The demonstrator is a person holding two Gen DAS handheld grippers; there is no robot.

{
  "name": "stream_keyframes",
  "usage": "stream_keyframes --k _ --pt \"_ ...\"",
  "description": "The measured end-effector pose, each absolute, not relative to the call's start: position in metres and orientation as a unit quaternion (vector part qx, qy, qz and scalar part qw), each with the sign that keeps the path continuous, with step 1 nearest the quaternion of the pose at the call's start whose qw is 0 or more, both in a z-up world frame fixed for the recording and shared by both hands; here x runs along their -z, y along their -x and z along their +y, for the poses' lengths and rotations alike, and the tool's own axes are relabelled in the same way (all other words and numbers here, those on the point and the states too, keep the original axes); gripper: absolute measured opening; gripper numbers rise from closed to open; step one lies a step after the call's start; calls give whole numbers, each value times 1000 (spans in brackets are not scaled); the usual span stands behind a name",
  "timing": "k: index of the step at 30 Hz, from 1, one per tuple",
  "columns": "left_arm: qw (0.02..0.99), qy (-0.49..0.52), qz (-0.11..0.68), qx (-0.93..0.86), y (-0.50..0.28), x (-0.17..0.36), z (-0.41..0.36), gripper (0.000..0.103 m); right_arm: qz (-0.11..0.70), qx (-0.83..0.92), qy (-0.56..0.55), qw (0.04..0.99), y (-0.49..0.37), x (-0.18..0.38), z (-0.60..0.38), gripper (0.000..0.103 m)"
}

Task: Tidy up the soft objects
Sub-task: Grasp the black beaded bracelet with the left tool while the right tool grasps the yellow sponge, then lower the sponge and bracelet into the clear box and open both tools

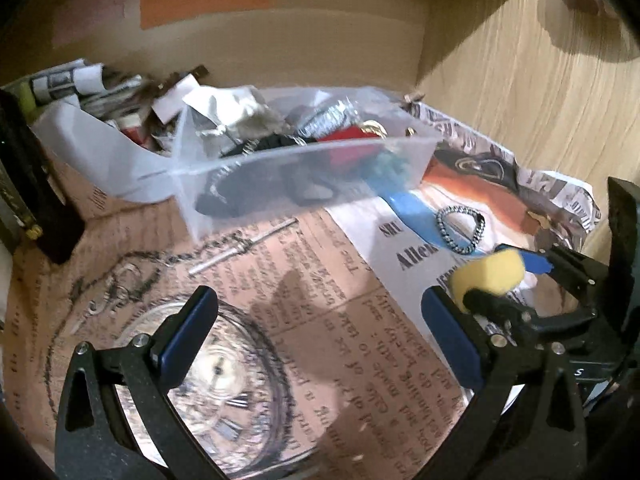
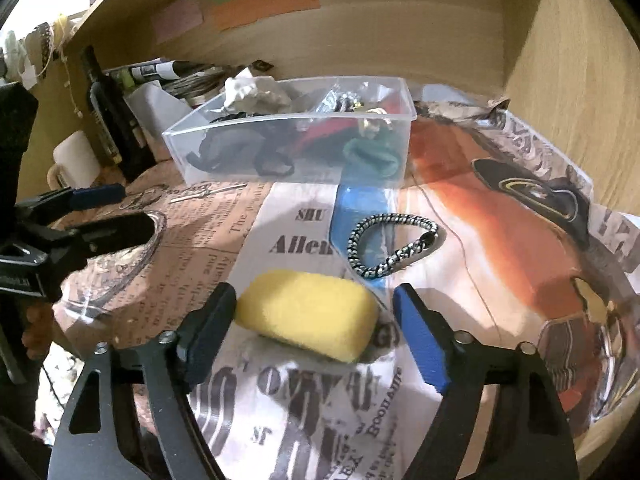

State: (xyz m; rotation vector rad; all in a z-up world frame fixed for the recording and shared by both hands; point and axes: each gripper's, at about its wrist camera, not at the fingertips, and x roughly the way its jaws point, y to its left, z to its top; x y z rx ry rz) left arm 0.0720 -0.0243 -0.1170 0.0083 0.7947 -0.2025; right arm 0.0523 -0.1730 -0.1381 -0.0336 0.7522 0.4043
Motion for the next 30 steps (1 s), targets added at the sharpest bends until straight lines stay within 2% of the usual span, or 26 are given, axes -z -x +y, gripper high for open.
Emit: stream_keyframes --k 3,15,17,19,21,24,27,30 --pt "913 -3 393 111 -79 120 -37 103 358 -210 -3 910 -50 135 -184 53" --pt "888 -14 423 182 -128 132 -118 102 295 -114 -31 948 -56 99 -247 53" --pt "880 -10 434 191 -136 135 -128 96 291 -105 -32 950 -59 97 -253 53" --pt "873 -12 446 199 -146 139 -138 83 290 -104 -39 951 -62 97 -258 53" --pt "870 -13 451 200 -154 143 -145 79 290 -104 -42 950 -65 97 -261 53" --pt "865 -12 456 209 -164 149 -152 67 293 -107 -48 949 -69 100 -264 53" --pt "862 -12 457 220 -169 148 -153 35 296 -111 -51 947 -71 100 -264 53" --pt "863 -10 456 217 -170 148 -149 24 295 -117 -51 947 -73 99 -262 54"
